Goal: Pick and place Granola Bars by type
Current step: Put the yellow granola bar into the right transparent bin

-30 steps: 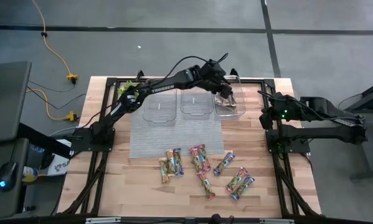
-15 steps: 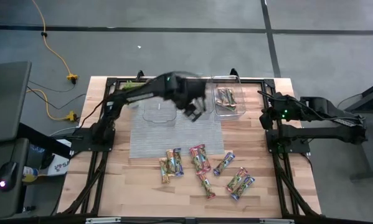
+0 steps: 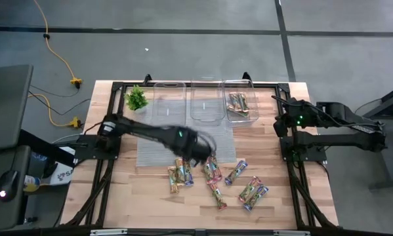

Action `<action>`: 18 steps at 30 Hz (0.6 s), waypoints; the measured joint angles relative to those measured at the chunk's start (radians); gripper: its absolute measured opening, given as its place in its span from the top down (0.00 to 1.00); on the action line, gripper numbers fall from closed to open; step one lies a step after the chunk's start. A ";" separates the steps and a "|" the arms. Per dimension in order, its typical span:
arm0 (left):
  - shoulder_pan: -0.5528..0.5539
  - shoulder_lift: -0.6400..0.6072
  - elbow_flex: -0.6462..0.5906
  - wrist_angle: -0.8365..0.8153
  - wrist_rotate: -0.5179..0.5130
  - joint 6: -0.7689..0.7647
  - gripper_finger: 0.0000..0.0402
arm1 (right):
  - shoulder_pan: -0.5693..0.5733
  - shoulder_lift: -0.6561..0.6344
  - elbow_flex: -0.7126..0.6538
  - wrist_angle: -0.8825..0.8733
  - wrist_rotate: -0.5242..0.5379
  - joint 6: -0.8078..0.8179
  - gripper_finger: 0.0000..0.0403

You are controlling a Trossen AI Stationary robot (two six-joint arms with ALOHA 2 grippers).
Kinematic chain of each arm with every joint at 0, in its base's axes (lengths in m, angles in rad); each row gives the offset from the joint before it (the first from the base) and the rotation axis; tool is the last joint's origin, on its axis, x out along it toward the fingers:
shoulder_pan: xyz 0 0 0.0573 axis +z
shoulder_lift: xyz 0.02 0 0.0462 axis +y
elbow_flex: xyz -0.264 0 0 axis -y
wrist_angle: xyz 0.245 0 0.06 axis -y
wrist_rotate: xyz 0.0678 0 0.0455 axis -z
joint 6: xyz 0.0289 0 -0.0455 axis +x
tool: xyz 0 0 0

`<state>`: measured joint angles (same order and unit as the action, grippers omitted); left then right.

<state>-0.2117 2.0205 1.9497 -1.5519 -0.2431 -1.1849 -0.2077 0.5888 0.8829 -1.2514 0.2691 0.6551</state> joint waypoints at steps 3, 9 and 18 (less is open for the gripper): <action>-0.030 -0.041 -0.166 0.069 0.076 -0.064 0.52 | 0.000 0.000 0.000 0.000 -0.024 0.022 1.00; -0.158 -0.271 -0.558 0.584 0.109 -0.267 0.52 | 0.000 0.001 0.000 0.000 -0.067 0.003 1.00; -0.337 -0.440 -0.774 0.655 0.002 -0.938 0.52 | 0.000 0.000 0.000 -0.001 -0.116 -0.123 1.00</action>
<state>-0.5489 1.5805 1.1753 -0.8974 -0.2409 -2.1232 -0.2077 0.5888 0.8829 -1.2526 0.1526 0.5319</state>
